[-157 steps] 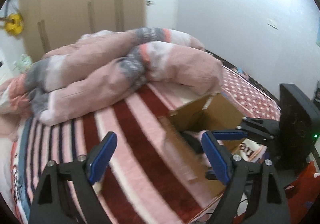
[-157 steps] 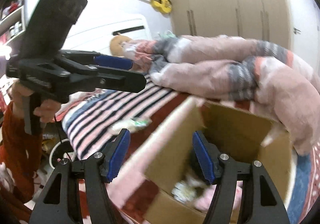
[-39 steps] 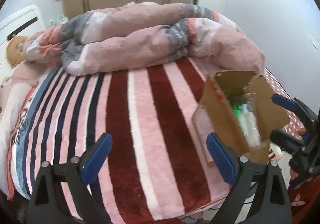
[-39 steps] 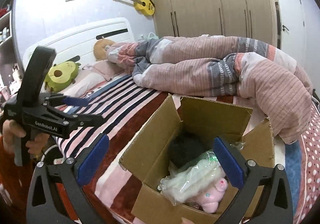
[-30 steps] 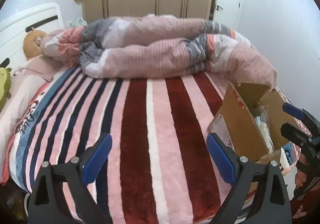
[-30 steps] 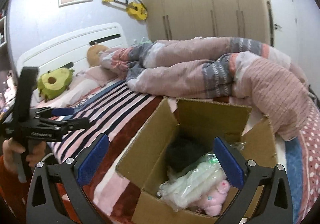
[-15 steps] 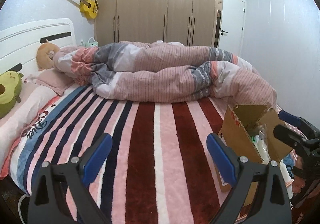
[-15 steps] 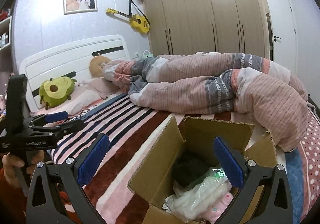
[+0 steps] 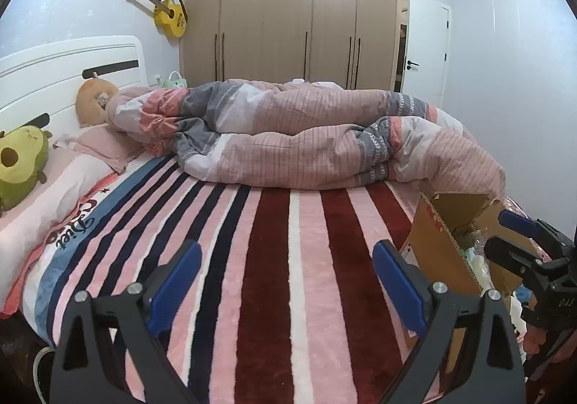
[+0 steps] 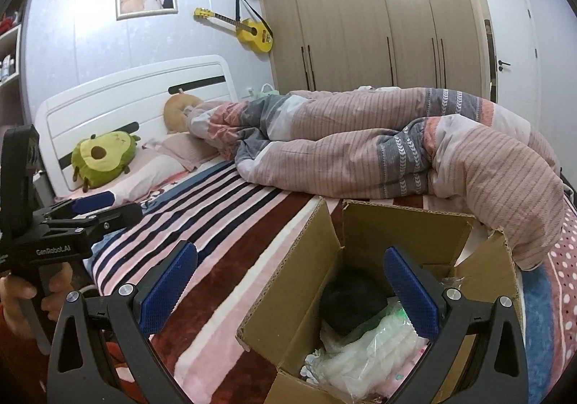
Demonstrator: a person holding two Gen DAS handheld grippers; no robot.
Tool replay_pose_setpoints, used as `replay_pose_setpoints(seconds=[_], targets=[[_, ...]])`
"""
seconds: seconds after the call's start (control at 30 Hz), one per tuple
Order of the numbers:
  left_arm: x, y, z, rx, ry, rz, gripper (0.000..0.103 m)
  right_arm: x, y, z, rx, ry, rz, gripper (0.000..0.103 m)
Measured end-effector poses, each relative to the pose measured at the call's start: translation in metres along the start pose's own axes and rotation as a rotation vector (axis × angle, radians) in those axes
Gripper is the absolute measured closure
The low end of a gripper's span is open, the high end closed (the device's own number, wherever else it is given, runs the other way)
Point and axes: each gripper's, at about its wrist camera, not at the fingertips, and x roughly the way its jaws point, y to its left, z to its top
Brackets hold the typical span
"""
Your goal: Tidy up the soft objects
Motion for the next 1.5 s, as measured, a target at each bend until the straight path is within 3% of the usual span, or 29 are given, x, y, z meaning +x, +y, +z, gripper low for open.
replay_pose_setpoints(seconds=[1.5], targets=[[-0.004, 0.021, -0.010, -0.032, -0.029, 0.072, 0.008, 0.018, 0.023, 0.006, -0.051, 0.002, 0.030, 0.000]])
